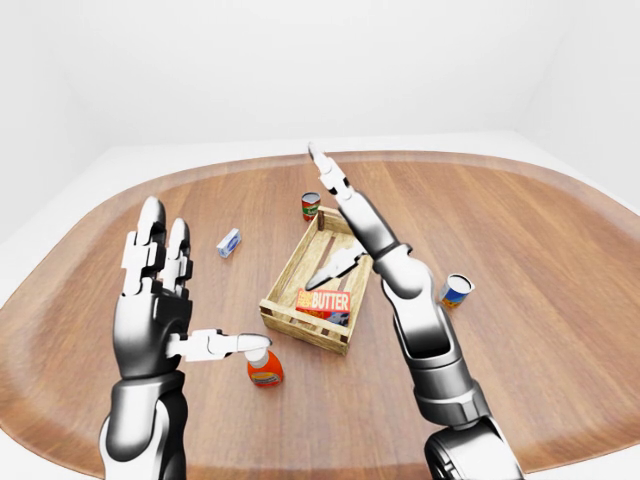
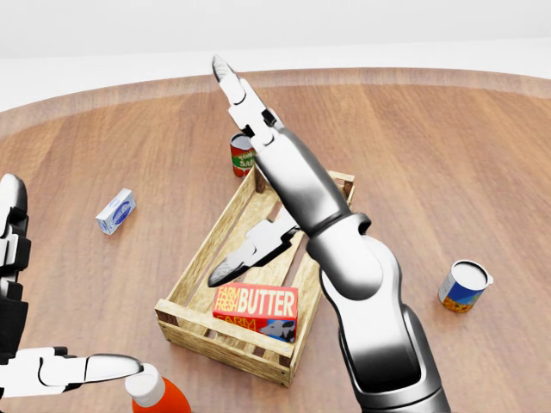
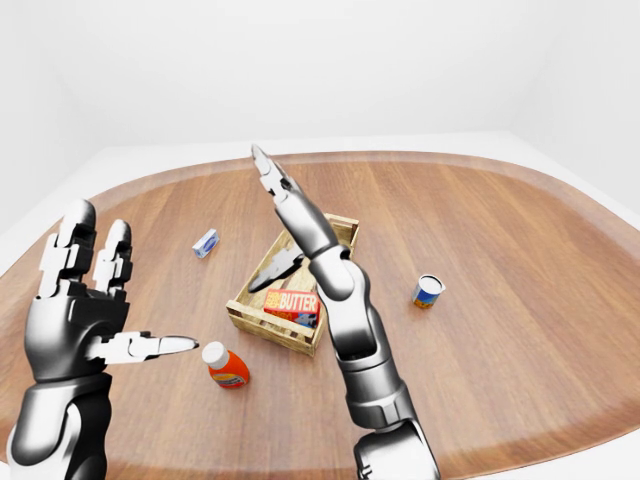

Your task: Pick up the butter and put it in the tray.

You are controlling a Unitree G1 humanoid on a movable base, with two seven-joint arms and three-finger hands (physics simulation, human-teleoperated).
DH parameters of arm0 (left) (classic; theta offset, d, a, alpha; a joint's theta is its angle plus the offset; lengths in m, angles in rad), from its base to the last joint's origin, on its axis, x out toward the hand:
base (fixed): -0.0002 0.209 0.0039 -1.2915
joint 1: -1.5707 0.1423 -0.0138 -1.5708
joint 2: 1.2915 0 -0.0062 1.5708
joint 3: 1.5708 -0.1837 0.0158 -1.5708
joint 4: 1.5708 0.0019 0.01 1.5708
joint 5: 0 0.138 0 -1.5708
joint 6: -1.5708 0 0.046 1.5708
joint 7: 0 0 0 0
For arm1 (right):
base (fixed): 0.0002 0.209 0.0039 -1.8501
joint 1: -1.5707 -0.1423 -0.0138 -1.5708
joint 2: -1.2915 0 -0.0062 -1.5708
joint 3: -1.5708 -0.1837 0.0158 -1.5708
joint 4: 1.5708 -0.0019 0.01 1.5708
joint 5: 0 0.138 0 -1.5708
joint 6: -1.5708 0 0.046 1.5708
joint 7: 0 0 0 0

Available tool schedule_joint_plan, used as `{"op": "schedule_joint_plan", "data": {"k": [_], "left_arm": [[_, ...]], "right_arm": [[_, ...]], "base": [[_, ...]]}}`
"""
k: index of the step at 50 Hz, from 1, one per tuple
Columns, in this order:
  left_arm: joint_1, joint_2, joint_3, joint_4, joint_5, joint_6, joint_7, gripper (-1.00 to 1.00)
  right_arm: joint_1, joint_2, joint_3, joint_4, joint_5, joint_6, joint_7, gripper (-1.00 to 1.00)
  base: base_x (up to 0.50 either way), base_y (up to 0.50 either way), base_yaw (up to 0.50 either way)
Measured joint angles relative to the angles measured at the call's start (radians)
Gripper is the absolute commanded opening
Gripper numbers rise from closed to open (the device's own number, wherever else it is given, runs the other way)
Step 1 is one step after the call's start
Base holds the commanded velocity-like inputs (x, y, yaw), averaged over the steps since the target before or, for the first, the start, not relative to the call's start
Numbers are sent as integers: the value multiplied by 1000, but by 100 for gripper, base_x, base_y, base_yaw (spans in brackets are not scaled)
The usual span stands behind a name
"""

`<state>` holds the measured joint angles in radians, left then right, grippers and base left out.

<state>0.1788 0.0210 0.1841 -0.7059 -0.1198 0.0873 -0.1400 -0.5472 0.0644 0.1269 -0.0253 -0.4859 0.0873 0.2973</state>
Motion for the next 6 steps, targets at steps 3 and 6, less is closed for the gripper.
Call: {"op": "schedule_joint_plan", "data": {"k": [3, 6], "left_arm": [[1, 0, 1, -2, -1, 0, -1, 100], [1, 0, 1, -5, -1, 0, -1, 100]], "right_arm": [[62, 0, 12, -115, -1, 0, 9, 100], [123, -1, 22, -219, 2, 0, 12, 100]], "base": [[0, 0, 0], [0, 0, 0]]}}
